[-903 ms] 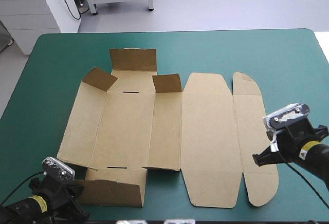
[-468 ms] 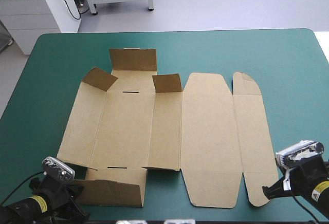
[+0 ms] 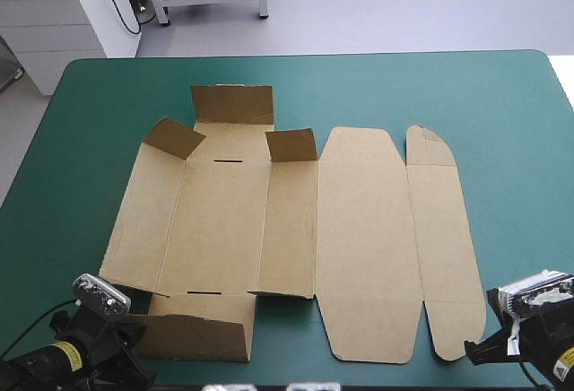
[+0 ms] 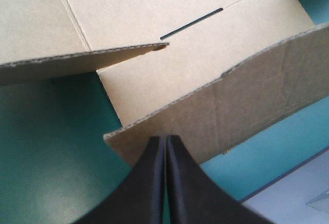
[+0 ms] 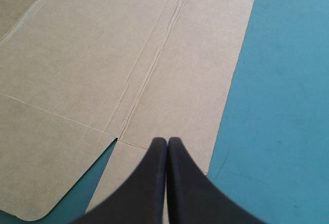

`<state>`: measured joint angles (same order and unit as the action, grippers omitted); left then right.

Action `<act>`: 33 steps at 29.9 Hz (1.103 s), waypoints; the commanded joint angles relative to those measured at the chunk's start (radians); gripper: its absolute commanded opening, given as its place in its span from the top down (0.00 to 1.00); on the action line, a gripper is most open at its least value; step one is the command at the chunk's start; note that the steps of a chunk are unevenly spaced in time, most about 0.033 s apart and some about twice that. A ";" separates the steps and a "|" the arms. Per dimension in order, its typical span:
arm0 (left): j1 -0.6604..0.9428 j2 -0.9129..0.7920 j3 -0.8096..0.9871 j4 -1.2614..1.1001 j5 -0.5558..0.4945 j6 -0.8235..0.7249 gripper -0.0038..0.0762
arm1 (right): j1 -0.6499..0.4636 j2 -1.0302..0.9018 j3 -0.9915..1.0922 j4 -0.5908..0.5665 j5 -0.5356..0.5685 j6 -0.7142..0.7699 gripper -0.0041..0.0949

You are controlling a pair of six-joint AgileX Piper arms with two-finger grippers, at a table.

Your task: Fold the box

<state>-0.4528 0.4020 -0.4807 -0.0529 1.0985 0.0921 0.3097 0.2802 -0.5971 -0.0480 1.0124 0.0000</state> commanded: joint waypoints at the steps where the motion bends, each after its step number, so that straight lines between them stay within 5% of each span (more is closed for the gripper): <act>1: -0.003 0.009 -0.100 -0.018 0.019 -0.012 0.96 | -0.008 0.010 -0.026 -0.014 -0.064 0.000 0.98; 16: -0.003 0.192 -0.558 0.161 0.157 -0.152 0.96 | -0.008 0.010 -0.026 -0.020 -0.067 0.000 0.98; 25: -0.003 0.517 -0.657 0.304 0.017 -0.152 0.93 | -0.008 0.010 -0.026 -0.024 -0.067 0.000 0.98; 33: 0.015 0.742 -0.734 0.378 0.020 -0.147 0.93 | -0.008 0.010 -0.026 -0.022 -0.067 0.000 0.98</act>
<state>-0.4520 1.1103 -1.1656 0.2781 1.1469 -0.0502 0.3097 0.2764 -0.5971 -0.0593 1.0102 0.0000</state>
